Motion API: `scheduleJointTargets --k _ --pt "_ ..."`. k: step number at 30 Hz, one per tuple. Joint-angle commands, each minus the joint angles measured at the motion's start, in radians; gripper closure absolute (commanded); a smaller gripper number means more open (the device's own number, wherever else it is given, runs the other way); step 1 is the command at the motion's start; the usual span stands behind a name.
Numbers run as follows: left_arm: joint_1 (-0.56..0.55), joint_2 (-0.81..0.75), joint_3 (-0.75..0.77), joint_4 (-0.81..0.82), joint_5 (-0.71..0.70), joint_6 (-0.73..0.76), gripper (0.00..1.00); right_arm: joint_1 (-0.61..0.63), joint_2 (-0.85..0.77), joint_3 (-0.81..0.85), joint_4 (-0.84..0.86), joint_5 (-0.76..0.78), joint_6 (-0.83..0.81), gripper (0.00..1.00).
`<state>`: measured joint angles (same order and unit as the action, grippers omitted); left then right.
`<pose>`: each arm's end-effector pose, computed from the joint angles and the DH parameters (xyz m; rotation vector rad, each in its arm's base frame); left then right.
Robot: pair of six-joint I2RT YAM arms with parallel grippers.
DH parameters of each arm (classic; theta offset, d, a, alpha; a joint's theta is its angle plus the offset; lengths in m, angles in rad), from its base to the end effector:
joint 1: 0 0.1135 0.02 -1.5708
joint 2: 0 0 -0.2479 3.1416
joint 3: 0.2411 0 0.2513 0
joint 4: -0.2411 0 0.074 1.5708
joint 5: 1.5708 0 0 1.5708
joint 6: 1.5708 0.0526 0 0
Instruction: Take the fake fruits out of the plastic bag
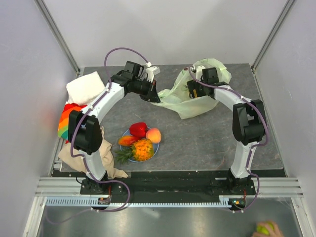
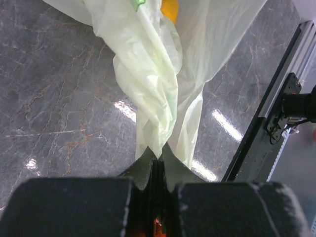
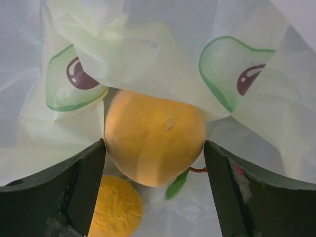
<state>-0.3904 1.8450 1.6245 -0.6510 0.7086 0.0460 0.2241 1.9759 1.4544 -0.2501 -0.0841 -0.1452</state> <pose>0.3677 -0.1883 0.2701 0.8307 2.2597 -1.0186 0.4376 0.1043 0.1836 -0.4710 2.2952 0.1375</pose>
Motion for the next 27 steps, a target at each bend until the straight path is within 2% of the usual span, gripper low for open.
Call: scheduleJointTargets --k 1,3,7,13,20,25,27 --pt "-0.004 0.0 -0.003 0.016 0.012 0.023 0.98 0.0 0.017 0.003 0.002 -0.072 0.136 0.09" --pt "-0.005 0.0 -0.005 0.016 0.011 0.029 0.98 -0.003 0.024 0.023 0.018 -0.069 0.147 0.04" --pt "-0.021 -0.007 -0.017 0.014 -0.027 0.063 0.98 -0.006 0.049 0.063 0.028 -0.08 0.217 0.02" --pt "-0.039 -0.024 -0.028 0.011 -0.08 0.089 0.98 -0.011 0.09 0.092 0.031 -0.091 0.242 0.02" --pt "-0.048 -0.035 -0.038 0.001 -0.081 0.094 0.98 -0.031 0.123 0.084 0.061 -0.069 0.373 0.02" --pt "-0.054 -0.041 -0.051 -0.004 -0.095 0.109 0.98 -0.068 0.133 0.078 0.093 -0.16 0.47 0.02" --pt "-0.056 -0.043 -0.052 -0.007 -0.11 0.114 0.98 -0.097 0.146 0.069 0.129 -0.245 0.537 0.02"
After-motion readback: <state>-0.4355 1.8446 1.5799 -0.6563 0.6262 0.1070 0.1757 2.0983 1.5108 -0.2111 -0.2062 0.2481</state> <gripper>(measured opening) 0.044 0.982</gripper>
